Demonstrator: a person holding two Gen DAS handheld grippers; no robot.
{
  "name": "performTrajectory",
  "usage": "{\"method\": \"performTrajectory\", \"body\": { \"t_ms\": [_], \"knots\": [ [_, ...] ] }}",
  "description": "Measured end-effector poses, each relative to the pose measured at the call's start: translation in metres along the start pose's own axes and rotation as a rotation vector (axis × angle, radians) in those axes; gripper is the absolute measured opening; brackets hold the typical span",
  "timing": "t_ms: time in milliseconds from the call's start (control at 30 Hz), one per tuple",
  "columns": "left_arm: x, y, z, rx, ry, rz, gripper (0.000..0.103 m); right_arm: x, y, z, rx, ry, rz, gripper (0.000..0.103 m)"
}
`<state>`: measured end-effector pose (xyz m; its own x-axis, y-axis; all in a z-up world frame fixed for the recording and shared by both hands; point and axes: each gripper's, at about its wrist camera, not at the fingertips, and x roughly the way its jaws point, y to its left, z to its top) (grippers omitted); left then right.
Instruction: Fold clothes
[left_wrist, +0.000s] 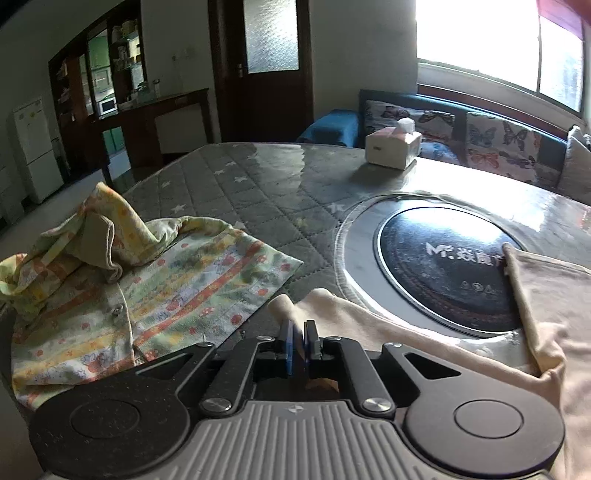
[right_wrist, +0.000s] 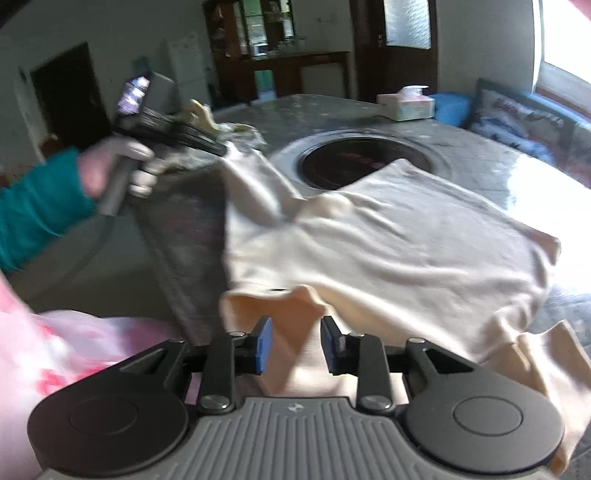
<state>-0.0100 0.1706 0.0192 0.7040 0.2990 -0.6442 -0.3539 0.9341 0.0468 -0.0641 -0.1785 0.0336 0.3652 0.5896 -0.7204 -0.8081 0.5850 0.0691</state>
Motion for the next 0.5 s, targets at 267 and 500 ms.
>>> {"method": "performTrajectory", "body": {
  "t_ms": [267,500],
  "knots": [
    [-0.028,-0.044,-0.004,0.113,-0.01,-0.222,0.008,0.017,0.004,-0.007,-0.034,0.01,-0.041,0.004],
    [-0.038,-0.122,-0.015,0.242,0.009,-0.48,0.008,0.007,0.014,-0.017,-0.071,0.034,0.006,0.006]
  ]
}}
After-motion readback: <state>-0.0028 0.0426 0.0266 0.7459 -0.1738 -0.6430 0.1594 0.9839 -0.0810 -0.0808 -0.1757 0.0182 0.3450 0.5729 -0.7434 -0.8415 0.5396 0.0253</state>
